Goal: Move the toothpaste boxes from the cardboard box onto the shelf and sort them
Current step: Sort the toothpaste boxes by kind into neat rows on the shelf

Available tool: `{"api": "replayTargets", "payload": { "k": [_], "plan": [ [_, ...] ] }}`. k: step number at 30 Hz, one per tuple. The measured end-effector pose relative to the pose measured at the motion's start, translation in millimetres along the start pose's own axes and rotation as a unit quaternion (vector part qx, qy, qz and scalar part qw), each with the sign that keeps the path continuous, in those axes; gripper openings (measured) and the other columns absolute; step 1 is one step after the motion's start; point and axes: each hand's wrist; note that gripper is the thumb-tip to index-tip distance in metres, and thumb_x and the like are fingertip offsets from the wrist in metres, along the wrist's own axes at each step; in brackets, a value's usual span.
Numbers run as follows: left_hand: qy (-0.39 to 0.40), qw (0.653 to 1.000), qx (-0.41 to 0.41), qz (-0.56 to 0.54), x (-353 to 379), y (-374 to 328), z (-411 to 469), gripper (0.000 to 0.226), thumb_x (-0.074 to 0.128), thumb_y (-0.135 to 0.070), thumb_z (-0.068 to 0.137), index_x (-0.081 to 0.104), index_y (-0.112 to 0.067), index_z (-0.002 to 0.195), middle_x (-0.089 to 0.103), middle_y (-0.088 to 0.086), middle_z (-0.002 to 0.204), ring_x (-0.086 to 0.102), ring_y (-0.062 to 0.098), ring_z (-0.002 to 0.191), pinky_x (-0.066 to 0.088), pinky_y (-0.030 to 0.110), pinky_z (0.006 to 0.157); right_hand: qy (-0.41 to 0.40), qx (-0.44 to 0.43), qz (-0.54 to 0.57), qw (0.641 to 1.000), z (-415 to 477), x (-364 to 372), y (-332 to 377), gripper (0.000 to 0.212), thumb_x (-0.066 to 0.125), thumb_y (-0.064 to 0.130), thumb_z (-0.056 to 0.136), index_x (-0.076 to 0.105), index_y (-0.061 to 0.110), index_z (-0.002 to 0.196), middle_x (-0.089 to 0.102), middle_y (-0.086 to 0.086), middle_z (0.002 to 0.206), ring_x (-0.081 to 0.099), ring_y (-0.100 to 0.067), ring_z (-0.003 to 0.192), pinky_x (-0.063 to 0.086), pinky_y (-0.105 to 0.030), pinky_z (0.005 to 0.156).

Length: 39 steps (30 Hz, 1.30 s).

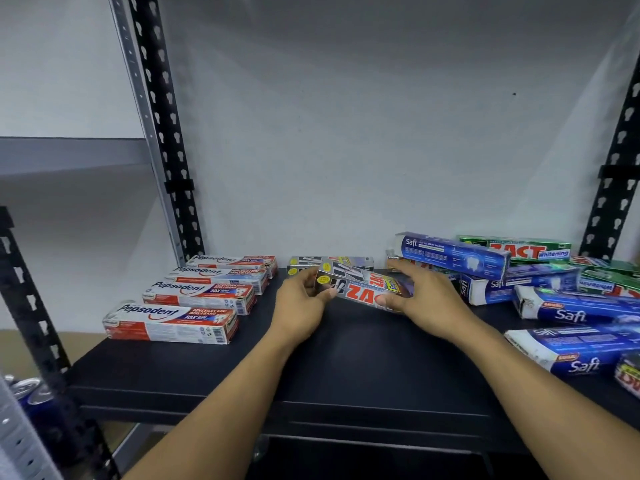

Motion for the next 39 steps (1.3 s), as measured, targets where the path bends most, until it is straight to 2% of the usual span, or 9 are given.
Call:
{"api": "replayTargets", "payload": {
  "k": [2,7,12,14,19,22,25,33,39],
  "plan": [
    [-0.023,1.0,-0.008,0.017,-2.7,1.8,2.4,0.042,0.073,-0.015,0.089,0.061,-0.02,0.129,0.067,-0.016,0.1,0.064,0.003,0.1,0.045,0.017,0.086,-0.015,0.028,-0.006,0.999,6.4,-0.1,-3.7,0.075,0.083,0.044,0.075,0.052,0.026,0.141,0.058,0.002,0.136,0.054,-0.019,0.124,0.043,-0.034,0.104],
    [-0.087,0.993,-0.056,0.059,-12.5,6.7,4.9,0.036,0.073,-0.013,0.088,0.067,-0.015,0.123,0.072,-0.004,0.109,0.064,0.009,0.098,0.052,0.027,0.091,0.012,0.063,0.04,0.997,16.0,6.7,-9.6,0.045,0.085,0.015,0.074,0.072,0.02,0.116,0.073,0.005,0.101,0.068,-0.013,0.096,0.052,-0.033,0.096],
    [-0.117,0.986,-0.084,0.087,-16.2,8.3,8.7,0.029,0.074,-0.008,0.085,0.072,-0.011,0.113,0.074,0.002,0.106,0.066,0.015,0.095,0.049,0.024,0.079,0.003,0.047,0.067,0.997,27.8,19.3,-6.2,0.038,0.083,0.012,0.078,0.073,0.018,0.114,0.074,0.005,0.094,0.07,-0.005,0.075,0.051,-0.012,0.071],
    [-0.133,0.982,-0.085,0.101,-18.3,7.1,9.8,0.026,0.073,-0.006,0.085,0.072,-0.009,0.111,0.074,0.004,0.104,0.064,0.014,0.089,0.044,0.017,0.07,0.004,0.037,0.057,0.998,33.1,21.0,-2.1,0.03,0.083,0.016,0.078,0.074,0.02,0.107,0.072,0.007,0.089,0.07,-0.005,0.07,0.05,-0.012,0.067],
    [-0.153,0.975,-0.094,0.133,-21.9,9.8,15.2,0.021,0.069,-0.005,0.088,0.072,-0.008,0.109,0.073,0.007,0.102,0.058,0.012,0.082,0.032,0.009,0.053,0.025,0.021,0.027,0.999,49.9,23.1,5.0,0.02,0.084,0.025,0.078,0.07,0.025,0.093,0.067,0.005,0.091,0.06,-0.005,0.08,0.043,-0.018,0.062],
    [-0.15,0.973,-0.094,0.15,-22.7,9.6,19.9,0.024,0.07,-0.006,0.088,0.071,-0.007,0.112,0.073,0.009,0.106,0.057,0.013,0.084,0.04,0.014,0.06,0.016,0.02,0.05,0.998,55.2,28.6,4.2,0.021,0.084,0.022,0.078,0.07,0.023,0.093,0.065,0.007,0.09,0.061,-0.004,0.079,0.049,-0.018,0.064],
    [-0.154,0.971,-0.095,0.157,-23.2,11.1,24.1,0.026,0.072,-0.007,0.087,0.072,-0.007,0.112,0.073,0.01,0.107,0.065,0.021,0.093,0.047,0.024,0.075,-0.024,0.008,0.046,0.999,53.7,40.3,-1.3,0.022,0.083,0.023,0.078,0.071,0.023,0.096,0.062,0.011,0.095,0.056,0.0,0.083,0.04,-0.011,0.063],
    [-0.164,0.971,-0.083,0.156,-21.8,10.3,26.3,0.03,0.071,-0.008,0.088,0.07,-0.006,0.117,0.073,0.011,0.109,0.065,0.023,0.095,0.041,0.021,0.076,-0.072,-0.02,0.072,0.995,52.2,56.8,-12.2,0.02,0.083,0.025,0.078,0.071,0.028,0.094,0.067,0.005,0.1,0.065,-0.009,0.091,0.056,-0.031,0.084],
    [-0.166,0.972,-0.073,0.152,-22.6,11.1,23.5,0.03,0.072,-0.008,0.087,0.07,-0.004,0.117,0.072,0.01,0.11,0.057,0.014,0.088,0.04,0.022,0.078,-0.083,-0.031,0.079,0.993,50.0,59.4,-15.7,0.02,0.081,0.023,0.08,0.071,0.027,0.096,0.066,0.005,0.102,0.064,-0.01,0.095,0.057,-0.033,0.085]
  ]
}}
Point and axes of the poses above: each hand's wrist, its own z-axis towards the middle knuckle, its own x-axis out of the palm, y = z × x
